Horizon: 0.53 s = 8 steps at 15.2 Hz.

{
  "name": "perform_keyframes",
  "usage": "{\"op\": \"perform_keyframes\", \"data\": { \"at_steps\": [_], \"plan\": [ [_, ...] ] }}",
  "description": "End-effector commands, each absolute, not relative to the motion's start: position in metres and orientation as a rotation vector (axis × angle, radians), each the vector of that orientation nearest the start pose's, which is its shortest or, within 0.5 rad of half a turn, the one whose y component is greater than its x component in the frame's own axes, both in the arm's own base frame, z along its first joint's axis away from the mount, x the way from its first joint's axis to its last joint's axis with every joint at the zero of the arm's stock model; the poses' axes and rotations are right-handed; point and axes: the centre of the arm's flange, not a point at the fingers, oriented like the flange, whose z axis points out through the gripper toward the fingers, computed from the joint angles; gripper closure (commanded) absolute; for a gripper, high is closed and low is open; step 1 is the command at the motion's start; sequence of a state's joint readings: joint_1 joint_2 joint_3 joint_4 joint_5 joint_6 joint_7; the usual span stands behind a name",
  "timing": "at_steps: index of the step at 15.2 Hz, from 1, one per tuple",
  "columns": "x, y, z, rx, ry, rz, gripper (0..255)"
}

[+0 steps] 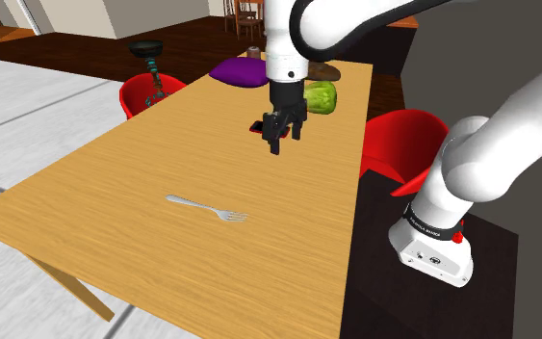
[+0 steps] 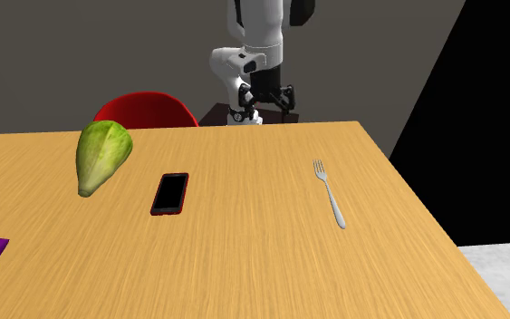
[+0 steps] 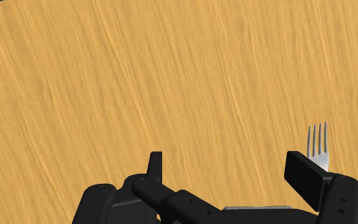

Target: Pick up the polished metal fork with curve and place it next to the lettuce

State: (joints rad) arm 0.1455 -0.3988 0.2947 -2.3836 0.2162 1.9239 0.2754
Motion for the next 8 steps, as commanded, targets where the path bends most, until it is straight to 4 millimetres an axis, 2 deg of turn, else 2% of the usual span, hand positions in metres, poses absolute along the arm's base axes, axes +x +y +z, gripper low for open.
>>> {"op": "perform_keyframes", "data": {
  "at_steps": [1, 8],
  "plan": [
    [0.381, 0.222, 0.448, -3.087, -0.100, 0.144, 0],
    [0.404, 0.307, 0.410, -3.117, -0.151, 0.130, 0]
  ]
}}
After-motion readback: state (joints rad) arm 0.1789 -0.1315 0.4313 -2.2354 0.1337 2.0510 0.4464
